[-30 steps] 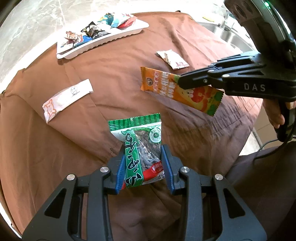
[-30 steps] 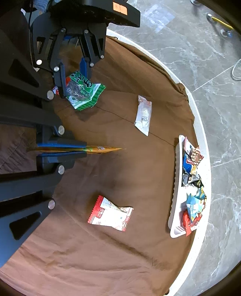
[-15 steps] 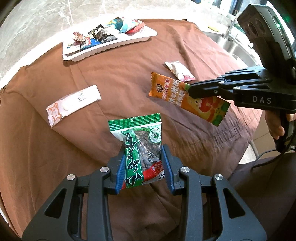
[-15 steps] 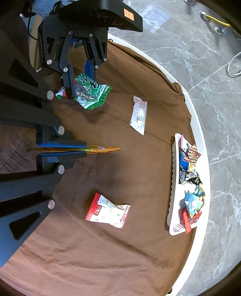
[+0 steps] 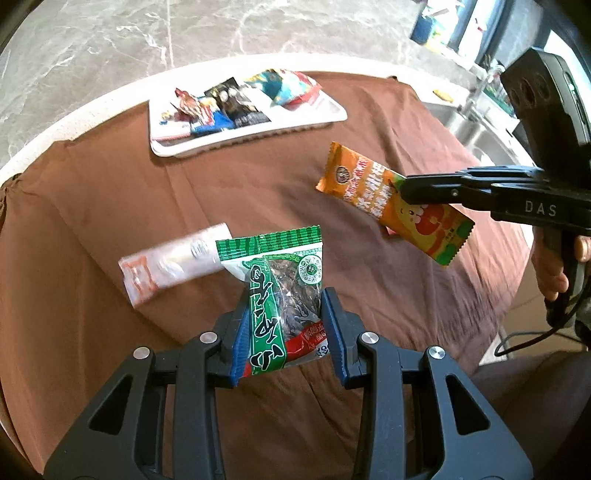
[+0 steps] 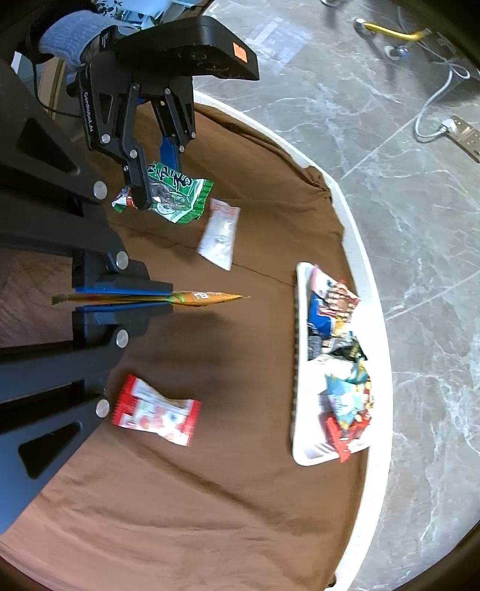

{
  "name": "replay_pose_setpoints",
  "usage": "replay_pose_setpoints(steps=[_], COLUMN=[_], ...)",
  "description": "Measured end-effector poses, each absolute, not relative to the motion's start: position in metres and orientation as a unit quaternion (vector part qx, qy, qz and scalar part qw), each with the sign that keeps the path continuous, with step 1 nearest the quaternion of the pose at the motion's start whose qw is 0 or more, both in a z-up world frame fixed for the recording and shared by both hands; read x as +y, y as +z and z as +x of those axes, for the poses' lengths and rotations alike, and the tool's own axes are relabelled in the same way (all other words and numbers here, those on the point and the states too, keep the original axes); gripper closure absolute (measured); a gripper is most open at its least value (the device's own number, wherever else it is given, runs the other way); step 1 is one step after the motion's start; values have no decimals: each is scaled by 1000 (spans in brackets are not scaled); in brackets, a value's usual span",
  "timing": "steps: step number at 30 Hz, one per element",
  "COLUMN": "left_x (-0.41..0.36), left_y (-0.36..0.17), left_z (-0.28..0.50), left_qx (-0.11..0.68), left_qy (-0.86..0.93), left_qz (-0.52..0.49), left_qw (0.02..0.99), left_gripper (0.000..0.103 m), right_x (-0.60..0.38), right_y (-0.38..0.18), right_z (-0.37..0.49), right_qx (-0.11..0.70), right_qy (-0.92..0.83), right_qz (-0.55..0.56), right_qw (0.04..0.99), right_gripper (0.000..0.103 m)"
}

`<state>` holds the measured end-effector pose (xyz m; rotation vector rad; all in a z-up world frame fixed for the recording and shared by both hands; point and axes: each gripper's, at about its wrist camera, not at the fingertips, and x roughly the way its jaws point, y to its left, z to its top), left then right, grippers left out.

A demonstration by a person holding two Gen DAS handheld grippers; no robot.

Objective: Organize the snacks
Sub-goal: 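Carry green bag and orange bar into the tray and release both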

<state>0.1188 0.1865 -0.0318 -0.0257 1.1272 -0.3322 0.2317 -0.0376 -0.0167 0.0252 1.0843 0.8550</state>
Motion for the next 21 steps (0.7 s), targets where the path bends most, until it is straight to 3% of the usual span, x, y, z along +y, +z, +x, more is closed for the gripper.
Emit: replay_pose_setpoints(steps=[21], left_x=[227], left_y=[-6], left_z=[283], left_qx=[492], left_qy=[-141], left_qz=[-65], left_qw=[857], left_gripper=[70], right_x=[-2], right_y=[15], right_z=[365], right_qx=[465], right_qy=[376], right_qz=[52], right_qw=[800], right_gripper=[98])
